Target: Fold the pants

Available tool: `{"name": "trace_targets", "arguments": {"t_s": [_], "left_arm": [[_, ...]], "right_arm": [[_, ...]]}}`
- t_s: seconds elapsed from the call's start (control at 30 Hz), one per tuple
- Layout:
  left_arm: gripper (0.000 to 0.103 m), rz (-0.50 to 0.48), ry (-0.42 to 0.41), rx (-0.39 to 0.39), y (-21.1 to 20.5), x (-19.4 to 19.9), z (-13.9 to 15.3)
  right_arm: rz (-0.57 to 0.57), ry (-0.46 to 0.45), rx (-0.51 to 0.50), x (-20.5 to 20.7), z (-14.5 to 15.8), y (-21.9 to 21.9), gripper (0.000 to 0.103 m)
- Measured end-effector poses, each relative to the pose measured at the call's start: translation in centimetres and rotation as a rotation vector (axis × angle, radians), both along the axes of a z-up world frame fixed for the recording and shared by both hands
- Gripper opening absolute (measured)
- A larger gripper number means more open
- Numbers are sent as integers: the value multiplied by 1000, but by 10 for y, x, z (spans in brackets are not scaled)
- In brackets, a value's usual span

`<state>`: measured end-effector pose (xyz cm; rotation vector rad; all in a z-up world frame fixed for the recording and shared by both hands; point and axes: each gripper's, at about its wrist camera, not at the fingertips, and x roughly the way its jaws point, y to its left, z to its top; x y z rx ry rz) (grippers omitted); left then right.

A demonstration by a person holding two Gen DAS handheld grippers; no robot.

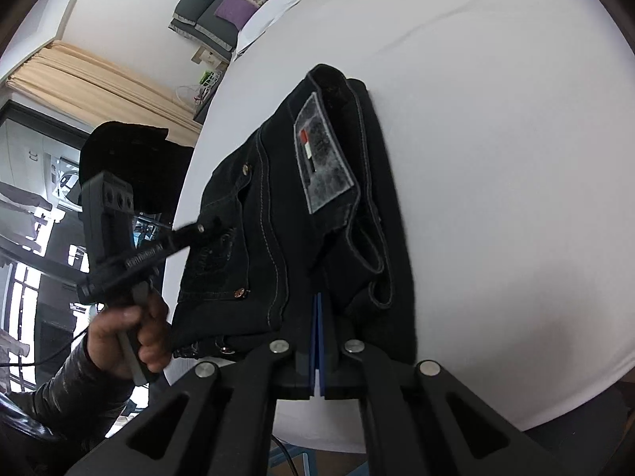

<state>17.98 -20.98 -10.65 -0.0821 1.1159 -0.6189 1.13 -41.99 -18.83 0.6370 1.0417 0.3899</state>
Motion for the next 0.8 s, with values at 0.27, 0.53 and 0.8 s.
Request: {"name": "trace_targets", "arguments": {"t_s": [0.27, 0.53, 0.8], "left_arm": [[19, -36, -45, 16, 19, -57, 18], [97, 207, -71, -46, 79, -26, 39], [97, 154, 149, 10, 54, 7, -19]], "right_arm": [[34, -39, 0, -25, 15, -7, 16], [-63, -147, -28, -8, 61, -44, 72], [14, 19, -54, 64, 21, -48, 72]]}}
